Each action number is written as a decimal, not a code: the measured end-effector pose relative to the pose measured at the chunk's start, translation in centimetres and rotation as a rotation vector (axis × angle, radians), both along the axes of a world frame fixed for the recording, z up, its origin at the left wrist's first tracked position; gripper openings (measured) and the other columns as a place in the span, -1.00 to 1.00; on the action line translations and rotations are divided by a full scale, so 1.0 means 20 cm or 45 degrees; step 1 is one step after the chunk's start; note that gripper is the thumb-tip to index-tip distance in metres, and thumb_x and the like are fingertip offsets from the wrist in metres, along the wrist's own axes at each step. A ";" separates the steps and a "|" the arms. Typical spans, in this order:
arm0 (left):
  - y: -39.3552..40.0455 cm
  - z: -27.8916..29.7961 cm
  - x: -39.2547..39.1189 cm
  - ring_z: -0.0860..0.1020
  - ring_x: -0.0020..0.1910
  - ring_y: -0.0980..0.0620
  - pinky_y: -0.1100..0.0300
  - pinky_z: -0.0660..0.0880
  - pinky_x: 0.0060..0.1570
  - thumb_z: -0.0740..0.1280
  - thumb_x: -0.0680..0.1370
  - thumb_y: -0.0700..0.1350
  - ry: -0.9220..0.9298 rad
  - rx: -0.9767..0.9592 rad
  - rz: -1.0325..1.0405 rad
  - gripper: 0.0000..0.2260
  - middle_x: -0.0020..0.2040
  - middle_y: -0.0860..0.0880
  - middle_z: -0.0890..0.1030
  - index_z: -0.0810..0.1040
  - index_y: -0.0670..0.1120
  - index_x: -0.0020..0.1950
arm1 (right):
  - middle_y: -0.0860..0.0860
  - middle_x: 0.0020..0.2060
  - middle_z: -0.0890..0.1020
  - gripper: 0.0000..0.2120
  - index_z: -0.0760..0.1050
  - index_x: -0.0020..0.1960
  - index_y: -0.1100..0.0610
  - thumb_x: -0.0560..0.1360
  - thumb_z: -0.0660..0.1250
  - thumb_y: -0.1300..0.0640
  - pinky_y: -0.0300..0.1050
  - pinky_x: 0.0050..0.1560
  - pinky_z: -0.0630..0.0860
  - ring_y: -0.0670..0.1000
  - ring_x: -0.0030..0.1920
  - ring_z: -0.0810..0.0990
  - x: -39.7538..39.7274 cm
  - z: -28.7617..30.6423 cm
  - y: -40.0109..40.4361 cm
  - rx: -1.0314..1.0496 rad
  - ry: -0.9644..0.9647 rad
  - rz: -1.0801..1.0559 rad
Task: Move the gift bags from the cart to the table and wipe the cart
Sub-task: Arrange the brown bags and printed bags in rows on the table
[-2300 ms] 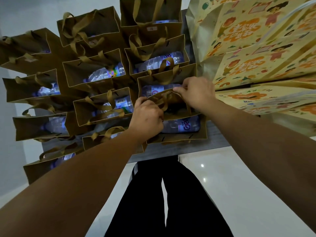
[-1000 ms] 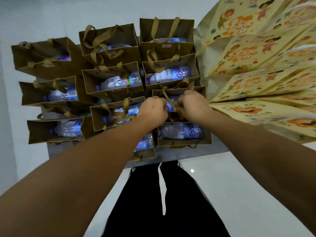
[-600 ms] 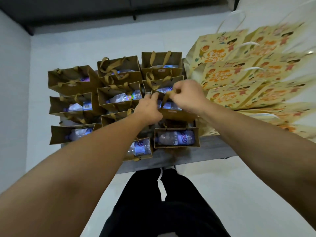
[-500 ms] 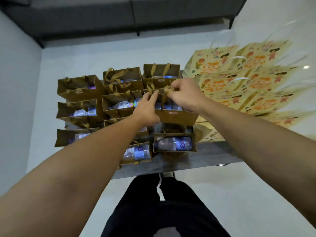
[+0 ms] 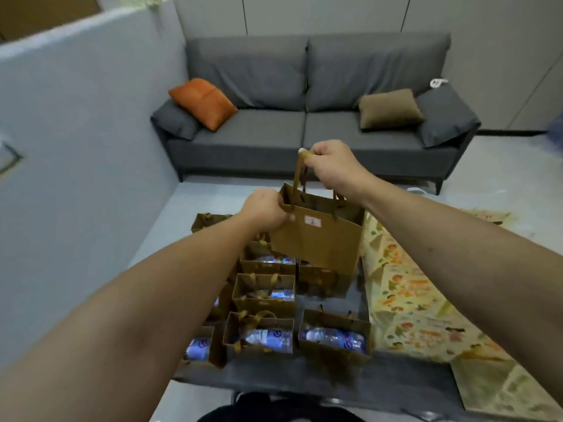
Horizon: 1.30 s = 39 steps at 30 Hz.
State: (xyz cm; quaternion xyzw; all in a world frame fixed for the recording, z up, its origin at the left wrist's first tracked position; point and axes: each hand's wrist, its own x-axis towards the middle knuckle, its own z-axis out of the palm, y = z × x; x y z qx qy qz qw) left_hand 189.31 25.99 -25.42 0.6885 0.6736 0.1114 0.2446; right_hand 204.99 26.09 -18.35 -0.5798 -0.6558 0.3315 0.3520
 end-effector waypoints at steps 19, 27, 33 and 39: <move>0.11 0.01 -1.02 0.59 -0.21 0.11 0.23 0.52 -0.22 0.43 0.58 0.00 -0.002 0.036 -0.010 -0.89 -0.18 0.04 0.61 0.61 -0.03 -0.05 | 0.05 -0.40 0.52 -0.69 0.61 -0.18 0.22 0.62 0.33 0.02 0.08 -0.06 0.61 0.01 -0.34 0.49 -0.91 0.03 0.19 0.071 -0.108 -0.077; 0.21 -0.32 -1.50 0.55 -0.07 0.03 0.20 0.49 -0.13 0.35 0.62 -0.12 -0.033 0.087 -0.112 -0.84 -0.01 0.04 0.57 0.53 0.00 0.20 | 0.09 -0.36 0.56 -0.70 0.55 -0.28 0.16 0.62 0.31 0.15 -0.04 -0.14 0.59 0.02 -0.34 0.52 -1.30 -0.29 0.27 -0.113 -0.283 -0.177; 0.36 -0.57 -1.68 0.49 -0.12 0.04 0.17 0.39 -0.18 0.36 0.59 -0.13 0.124 -0.074 -0.166 -0.82 -0.01 0.02 0.54 0.46 0.00 0.15 | 0.16 -0.33 0.60 -0.72 0.57 -0.26 0.21 0.60 0.30 0.17 0.00 -0.15 0.62 0.07 -0.27 0.59 -1.39 -0.43 0.41 -0.237 -0.354 -0.200; 0.44 -0.84 -1.69 0.49 -0.09 0.03 0.15 0.44 -0.10 0.34 0.61 -0.07 0.195 -0.321 -0.247 -0.89 -0.06 0.01 0.53 0.53 -0.04 0.12 | 0.05 -0.34 0.58 -0.72 0.57 -0.27 0.22 0.60 0.29 0.22 -0.23 -0.34 0.40 -0.03 -0.27 0.53 -1.37 -0.62 0.54 -0.436 -0.375 -0.152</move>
